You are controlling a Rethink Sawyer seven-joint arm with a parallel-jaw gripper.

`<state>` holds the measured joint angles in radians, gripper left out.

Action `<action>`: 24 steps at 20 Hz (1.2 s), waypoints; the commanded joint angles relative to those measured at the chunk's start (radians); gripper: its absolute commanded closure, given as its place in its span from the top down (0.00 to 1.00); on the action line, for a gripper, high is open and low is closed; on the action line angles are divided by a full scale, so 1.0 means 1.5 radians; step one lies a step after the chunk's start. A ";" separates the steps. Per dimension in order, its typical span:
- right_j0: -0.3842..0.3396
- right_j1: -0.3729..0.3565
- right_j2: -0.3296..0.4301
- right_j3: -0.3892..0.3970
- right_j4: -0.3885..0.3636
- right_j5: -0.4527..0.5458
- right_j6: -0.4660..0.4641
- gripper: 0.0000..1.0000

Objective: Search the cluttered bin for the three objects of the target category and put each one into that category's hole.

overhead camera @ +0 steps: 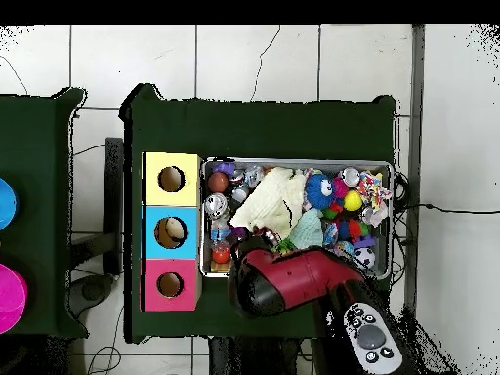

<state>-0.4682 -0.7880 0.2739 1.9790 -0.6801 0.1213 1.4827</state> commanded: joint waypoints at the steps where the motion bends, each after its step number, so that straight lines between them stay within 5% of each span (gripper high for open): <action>1: 0.021 -0.037 -0.037 0.058 0.055 0.005 0.149 0.00; 13: 0.097 -0.050 -0.083 0.107 0.117 -0.014 0.166 0.00; 24: 0.194 0.029 -0.153 0.090 0.168 0.027 0.167 0.00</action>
<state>-0.2287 -0.8139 0.0992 2.0935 -0.4822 0.1209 1.4833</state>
